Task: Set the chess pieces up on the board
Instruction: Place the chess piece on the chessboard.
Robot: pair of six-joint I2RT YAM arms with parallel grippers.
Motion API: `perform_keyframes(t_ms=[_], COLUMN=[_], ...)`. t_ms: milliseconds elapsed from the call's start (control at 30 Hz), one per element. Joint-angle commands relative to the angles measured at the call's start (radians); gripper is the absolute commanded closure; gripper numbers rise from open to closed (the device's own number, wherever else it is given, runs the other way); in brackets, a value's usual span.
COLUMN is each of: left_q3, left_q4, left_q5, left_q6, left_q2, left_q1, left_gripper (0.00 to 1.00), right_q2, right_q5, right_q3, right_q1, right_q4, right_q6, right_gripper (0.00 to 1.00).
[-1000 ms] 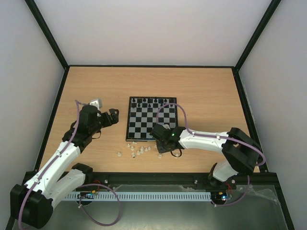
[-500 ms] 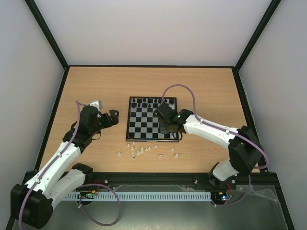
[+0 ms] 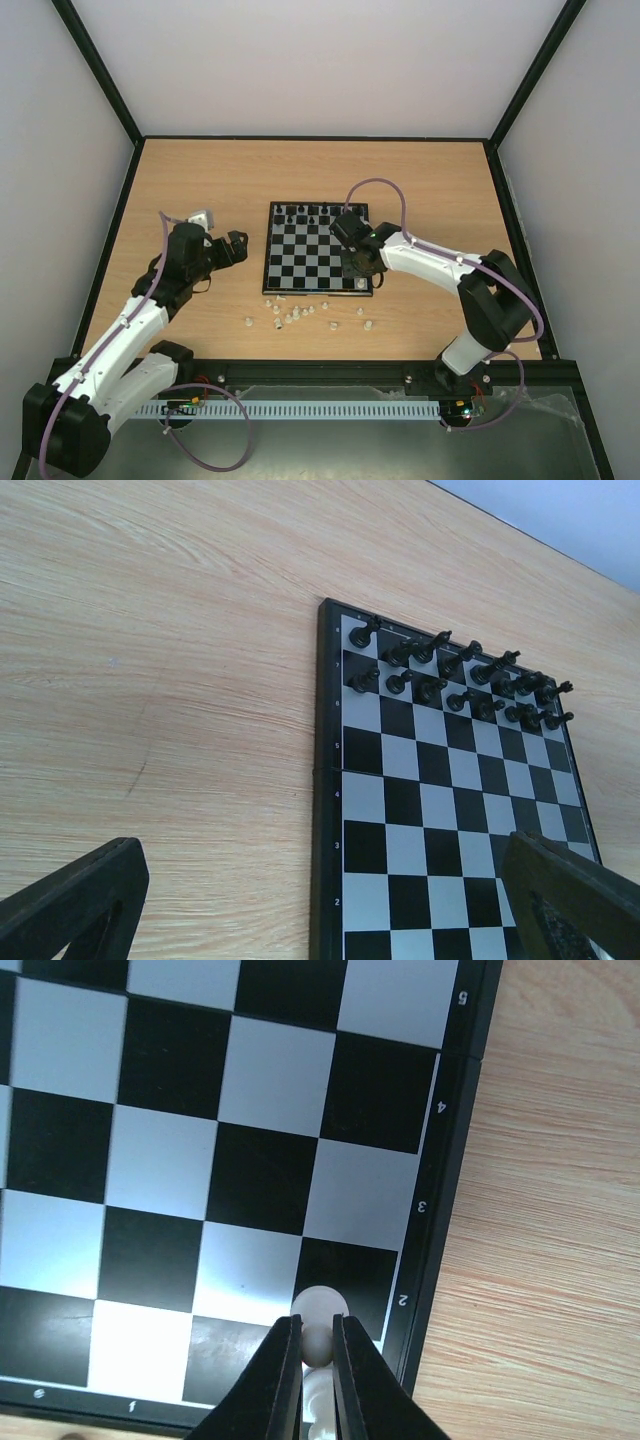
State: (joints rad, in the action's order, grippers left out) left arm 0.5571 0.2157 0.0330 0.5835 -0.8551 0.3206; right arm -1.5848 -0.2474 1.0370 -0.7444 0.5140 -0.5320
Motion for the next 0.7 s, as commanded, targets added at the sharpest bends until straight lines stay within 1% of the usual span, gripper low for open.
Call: perform_keyframes(t_ms=[0,500,567,667], left_q3=[-0.007,-0.01,-0.01,-0.011], left_q4=[-0.008,-0.018,-0.017,-0.016], left_q5=[-0.002,-0.004,-0.004,-0.005], left_q6=[-0.006,-0.005,-0.004,-0.004], left_q2=[0.011,0.003,0.001,0.002], left_q1=[0.004,0.004,0.004,0.004], left_gripper=[0.01,0.01,0.01,0.0], right_q2=[-0.038,-0.067,-0.069,-0.067], right_q5=[0.007,0.022,0.023,0.019], right_q3=[-0.018,-0.034,-0.033,-0.028], right_q1=[0.017,0.043,0.042,0.042], right_q4=[0.014,-0.005,-0.004,-0.001], right_q6=[0.022,0.038,0.04,0.041], right_gripper=[0.92,0.9,0.85,0.74])
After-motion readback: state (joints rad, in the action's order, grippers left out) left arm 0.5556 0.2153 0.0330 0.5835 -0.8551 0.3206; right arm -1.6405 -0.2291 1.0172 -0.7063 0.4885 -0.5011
